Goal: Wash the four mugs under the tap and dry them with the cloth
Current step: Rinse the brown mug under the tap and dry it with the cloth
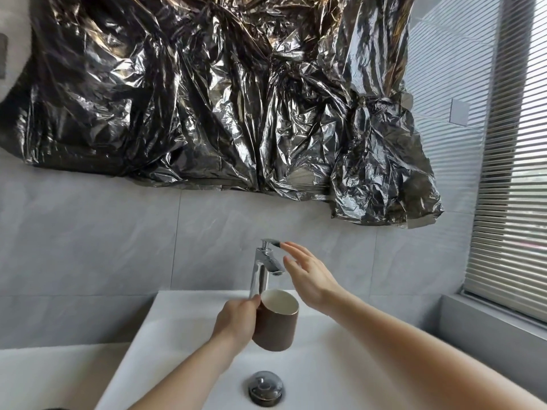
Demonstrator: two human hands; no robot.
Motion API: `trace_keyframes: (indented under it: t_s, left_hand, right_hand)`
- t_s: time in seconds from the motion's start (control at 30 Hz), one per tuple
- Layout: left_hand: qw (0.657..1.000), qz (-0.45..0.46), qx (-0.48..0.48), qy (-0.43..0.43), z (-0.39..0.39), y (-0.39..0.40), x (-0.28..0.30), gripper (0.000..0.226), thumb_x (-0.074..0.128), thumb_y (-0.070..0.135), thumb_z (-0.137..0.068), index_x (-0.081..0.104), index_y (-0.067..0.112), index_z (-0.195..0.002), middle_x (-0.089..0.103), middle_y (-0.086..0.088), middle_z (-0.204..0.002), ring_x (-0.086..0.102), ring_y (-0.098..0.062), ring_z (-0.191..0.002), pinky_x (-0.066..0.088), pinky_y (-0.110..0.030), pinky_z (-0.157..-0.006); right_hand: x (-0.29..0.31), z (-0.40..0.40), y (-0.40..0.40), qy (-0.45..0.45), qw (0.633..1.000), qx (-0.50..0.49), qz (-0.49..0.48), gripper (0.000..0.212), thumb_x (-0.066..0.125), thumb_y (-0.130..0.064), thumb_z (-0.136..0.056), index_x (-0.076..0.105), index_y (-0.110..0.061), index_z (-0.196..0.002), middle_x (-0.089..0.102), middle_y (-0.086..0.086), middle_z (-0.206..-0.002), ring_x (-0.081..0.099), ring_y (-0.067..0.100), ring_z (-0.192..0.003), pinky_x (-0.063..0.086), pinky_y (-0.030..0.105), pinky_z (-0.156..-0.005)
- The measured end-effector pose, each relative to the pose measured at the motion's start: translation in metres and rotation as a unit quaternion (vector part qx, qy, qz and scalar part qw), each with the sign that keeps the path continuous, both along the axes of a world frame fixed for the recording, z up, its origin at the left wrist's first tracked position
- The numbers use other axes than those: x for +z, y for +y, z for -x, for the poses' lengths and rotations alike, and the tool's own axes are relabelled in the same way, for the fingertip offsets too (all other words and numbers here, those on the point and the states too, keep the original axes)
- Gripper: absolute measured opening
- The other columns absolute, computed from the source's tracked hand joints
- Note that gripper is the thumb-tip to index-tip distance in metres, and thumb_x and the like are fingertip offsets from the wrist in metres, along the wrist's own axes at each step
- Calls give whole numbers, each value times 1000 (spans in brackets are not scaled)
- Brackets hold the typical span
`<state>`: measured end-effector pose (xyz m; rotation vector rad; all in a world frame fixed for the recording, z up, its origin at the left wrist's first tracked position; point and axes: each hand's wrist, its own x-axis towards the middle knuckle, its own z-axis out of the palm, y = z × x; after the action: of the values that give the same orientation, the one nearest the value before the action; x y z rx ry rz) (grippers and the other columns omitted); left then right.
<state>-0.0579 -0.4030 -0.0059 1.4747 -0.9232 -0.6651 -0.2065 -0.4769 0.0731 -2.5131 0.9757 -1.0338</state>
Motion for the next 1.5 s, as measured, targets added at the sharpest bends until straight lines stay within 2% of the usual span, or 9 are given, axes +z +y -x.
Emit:
trace_keyframes:
  t_s: [0.1, 0.4, 0.57, 0.7, 0.77, 0.93, 1.13, 1.3, 1.5]
  left_hand:
    - [1000, -10, -4, -9, 5, 10, 3, 46, 56, 51, -73, 56, 21, -39, 45, 5, -53, 41, -23, -60, 28, -36, -61]
    - [982, 19, 66, -178, 20, 12, 1, 52, 63, 30, -100, 41, 17, -54, 45, 0, -60, 41, -24, -65, 28, -38, -60]
    - [950, 76, 97, -285, 34, 12, 2, 48, 65, 28, -99, 40, 14, -61, 43, -1, -56, 42, -25, -62, 34, -38, -59]
    - [915, 115, 98, -373, 46, 13, 3, 46, 69, 27, -96, 42, 16, -61, 47, 1, -55, 47, -29, -64, 40, -39, -62]
    - [876, 141, 88, -453, 52, 18, -3, 43, 71, 27, -95, 42, 22, -62, 50, 5, -61, 49, -27, -68, 39, -37, -60]
    - [768, 173, 58, -614, 49, 27, -32, 26, 56, 43, -91, 52, 25, -73, 44, 16, -75, 49, -12, -80, 39, -29, -53]
    - [722, 170, 37, -669, 49, 25, -40, 25, 68, 35, -88, 53, 23, -72, 49, 12, -74, 52, -16, -79, 34, -24, -57]
    - [708, 179, 26, -682, 55, 27, -37, 34, 77, 27, -86, 47, 23, -70, 47, 11, -74, 51, -17, -78, 34, -25, -58]
    - [694, 188, -2, -695, 55, 30, -33, 38, 84, 21, -80, 48, 22, -71, 39, 14, -74, 46, -17, -75, 33, -24, -58]
  right_hand:
    - [-7, 26, 7, 13, 1000, 6, -14, 48, 42, -35, -110, 41, -31, -158, 34, -12, -164, 39, 11, -147, 29, 28, -120]
    - [-84, 168, 18, 237, 954, -170, -71, 61, 54, -16, -98, 38, -27, -156, 31, -7, -164, 38, 15, -147, 30, 21, -113]
    - [-90, 178, 23, 110, 959, -203, -162, 68, 51, -8, -87, 46, -28, -152, 55, -4, -148, 57, 15, -128, 46, 21, -95]
    - [-89, 191, 11, 12, 958, -204, -203, 31, 54, -5, -82, 73, -29, -85, 75, -4, -92, 67, 16, -84, 51, 25, -70]
    - [-89, 200, 8, -82, 948, -178, -249, 39, 57, 0, -88, 71, -32, -71, 75, -2, -92, 67, 17, -82, 53, 22, -68]
    - [-123, 235, -9, -234, 919, -213, -234, 39, 47, 2, -96, 73, -21, -112, 73, 6, -123, 68, 23, -103, 54, 32, -91]
    - [-168, 272, -39, 173, 961, -205, -63, 55, 56, -33, -104, 41, -32, -157, 28, -2, -169, 26, 23, -157, 21, 34, -124]
    - [-179, 266, -45, 298, 936, -161, -101, 76, 46, -41, -100, 11, -33, -166, -2, -6, -174, -2, 24, -162, 11, 47, -130]
    - [-192, 264, -13, 153, 962, -128, -189, 56, 43, -34, -100, 39, -41, -155, 44, -17, -153, 34, 9, -147, 27, 40, -123]
